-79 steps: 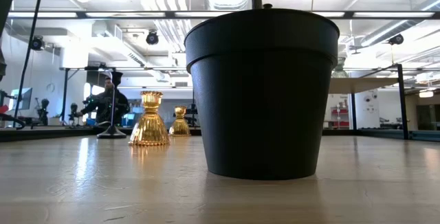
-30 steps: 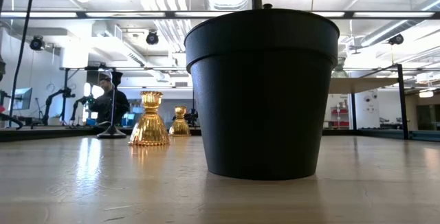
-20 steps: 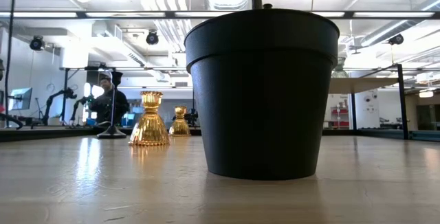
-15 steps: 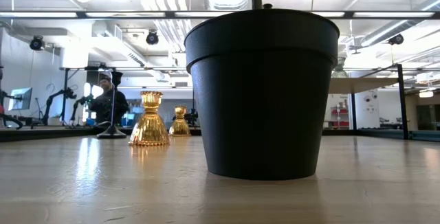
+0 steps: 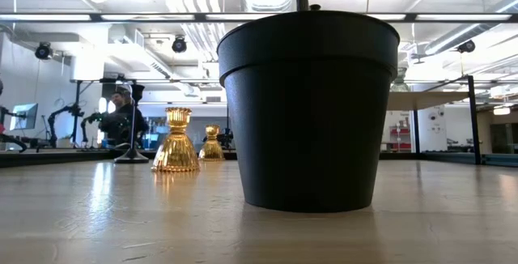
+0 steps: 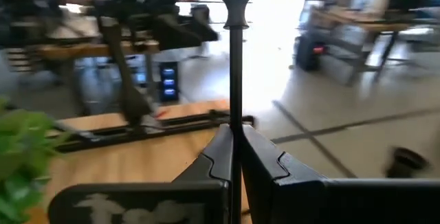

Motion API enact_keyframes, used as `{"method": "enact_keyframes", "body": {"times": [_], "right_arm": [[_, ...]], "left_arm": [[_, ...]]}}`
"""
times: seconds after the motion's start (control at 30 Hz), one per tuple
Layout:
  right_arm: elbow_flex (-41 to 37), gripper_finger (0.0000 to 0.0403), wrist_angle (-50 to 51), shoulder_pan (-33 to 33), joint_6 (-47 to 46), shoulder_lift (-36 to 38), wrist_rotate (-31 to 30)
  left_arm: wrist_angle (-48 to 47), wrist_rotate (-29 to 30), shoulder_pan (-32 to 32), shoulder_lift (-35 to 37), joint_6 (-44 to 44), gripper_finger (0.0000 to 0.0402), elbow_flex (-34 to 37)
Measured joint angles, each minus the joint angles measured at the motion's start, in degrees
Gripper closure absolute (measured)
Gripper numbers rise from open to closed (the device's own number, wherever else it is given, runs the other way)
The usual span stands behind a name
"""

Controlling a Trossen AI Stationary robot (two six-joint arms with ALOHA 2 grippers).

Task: Pick & Place candle stick holders
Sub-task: Put the bottom black candle holder on the shelf

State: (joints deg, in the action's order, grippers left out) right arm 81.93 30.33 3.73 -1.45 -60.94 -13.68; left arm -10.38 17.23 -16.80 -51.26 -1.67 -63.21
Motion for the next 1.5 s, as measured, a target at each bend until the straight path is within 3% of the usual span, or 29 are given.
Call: {"method": "enact_keyframes", "body": {"times": [0.27, 0.43, 0.63, 0.83, 1.07, 1.5], "right_arm": [[-12.2, 0.0395, -4.0, -7.7, -3.9, 6.5, -25.0], [-25.3, 0.0395, -24.2, -8.7, 1.3, 11.3, -32.4], [-39.0, 0.0395, -45.5, -8.6, 9.4, 14.3, -46.8], [-50.4, 0.0395, -61.0, -5.3, 7.5, 14.4, -48.0], [-59.5, 0.0395, -82.4, 1.3, 14.2, 10.4, -47.8], [-62.0, 0.0395, -84.5, 12.9, 8.4, 3.9, -34.4]], "left_arm": [[4.0, 0.0, 0.0, 1.8, 0.2, 0.0188, 2.6], [4.0, 0.3, 0.0, 1.4, 1.5, 0.0188, 2.6], [3.9, 0.6, 0.0, 0.5, 2.1, 0.0188, 2.6], [4.0, 3.8, 0.0, 0.8, 4.4, 0.0188, 2.6], [5.5, 4.1, 0.0, 0.8, 8.3, 0.0188, 2.6], [5.8, 5.8, 0.0, 0.7, 8.2, 0.0188, 2.6]]}}
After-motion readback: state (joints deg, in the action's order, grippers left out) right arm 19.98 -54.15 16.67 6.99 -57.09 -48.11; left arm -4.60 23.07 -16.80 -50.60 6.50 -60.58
